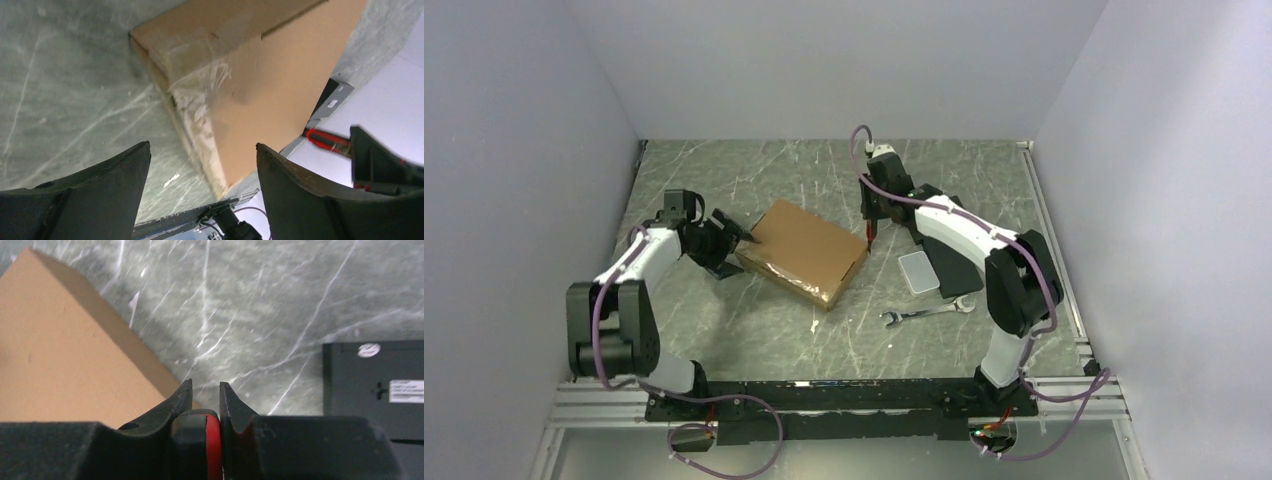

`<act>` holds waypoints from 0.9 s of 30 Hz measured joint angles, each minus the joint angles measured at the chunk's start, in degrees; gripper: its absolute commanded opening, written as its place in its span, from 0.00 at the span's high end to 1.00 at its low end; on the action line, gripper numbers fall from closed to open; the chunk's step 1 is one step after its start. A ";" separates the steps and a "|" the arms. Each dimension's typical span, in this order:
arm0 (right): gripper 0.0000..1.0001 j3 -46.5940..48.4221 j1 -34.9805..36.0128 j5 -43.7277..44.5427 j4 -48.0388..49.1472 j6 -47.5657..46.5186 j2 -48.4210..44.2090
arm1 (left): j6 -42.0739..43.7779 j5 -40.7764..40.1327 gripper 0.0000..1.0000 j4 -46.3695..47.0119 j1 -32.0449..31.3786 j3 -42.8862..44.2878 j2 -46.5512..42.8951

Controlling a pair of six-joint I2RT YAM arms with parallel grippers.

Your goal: Unpack the express box

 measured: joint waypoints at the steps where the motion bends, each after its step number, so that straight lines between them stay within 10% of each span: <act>1: 1.00 -1.11 0.81 0.13 0.39 0.31 -0.74 | 0.22 -0.22 0.20 -0.24 0.00 1.33 2.19; 15: 1.00 -12.87 10.99 14.21 1.75 -0.61 -23.93 | 15.37 -3.32 0.21 -1.11 -1.57 13.44 18.08; 27: 1.00 -17.38 19.37 -4.09 28.44 -6.21 -19.54 | 28.26 1.90 0.28 4.66 -3.08 10.88 17.84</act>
